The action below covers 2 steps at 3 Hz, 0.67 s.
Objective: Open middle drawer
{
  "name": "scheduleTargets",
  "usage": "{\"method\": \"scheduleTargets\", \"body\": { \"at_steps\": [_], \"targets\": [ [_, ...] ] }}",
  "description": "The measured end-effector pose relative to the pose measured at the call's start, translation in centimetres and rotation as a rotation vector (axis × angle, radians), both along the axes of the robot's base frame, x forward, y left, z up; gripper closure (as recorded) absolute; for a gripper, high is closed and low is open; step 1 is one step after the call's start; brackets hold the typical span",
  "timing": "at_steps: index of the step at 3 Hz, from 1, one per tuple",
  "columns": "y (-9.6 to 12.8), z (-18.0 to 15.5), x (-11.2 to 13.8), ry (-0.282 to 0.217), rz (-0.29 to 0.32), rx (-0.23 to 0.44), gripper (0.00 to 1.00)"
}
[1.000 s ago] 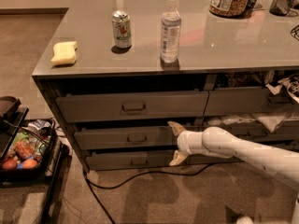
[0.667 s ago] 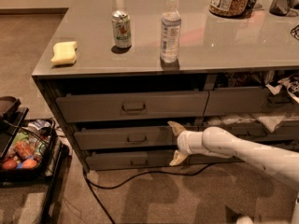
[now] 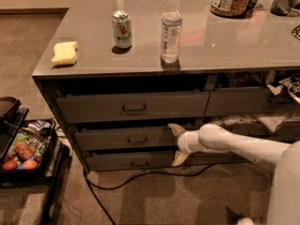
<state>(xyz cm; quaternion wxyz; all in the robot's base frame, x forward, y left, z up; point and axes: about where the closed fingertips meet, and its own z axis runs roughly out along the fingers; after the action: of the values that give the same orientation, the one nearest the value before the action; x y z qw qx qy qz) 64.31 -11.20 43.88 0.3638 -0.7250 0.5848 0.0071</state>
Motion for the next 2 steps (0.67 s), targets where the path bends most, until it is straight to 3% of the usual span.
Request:
{"method": "scheduleTargets", "body": {
  "at_steps": [2],
  "targets": [
    [-0.9, -1.3, 3.1, -0.015, -0.016, -0.009, 0.00]
  ]
}}
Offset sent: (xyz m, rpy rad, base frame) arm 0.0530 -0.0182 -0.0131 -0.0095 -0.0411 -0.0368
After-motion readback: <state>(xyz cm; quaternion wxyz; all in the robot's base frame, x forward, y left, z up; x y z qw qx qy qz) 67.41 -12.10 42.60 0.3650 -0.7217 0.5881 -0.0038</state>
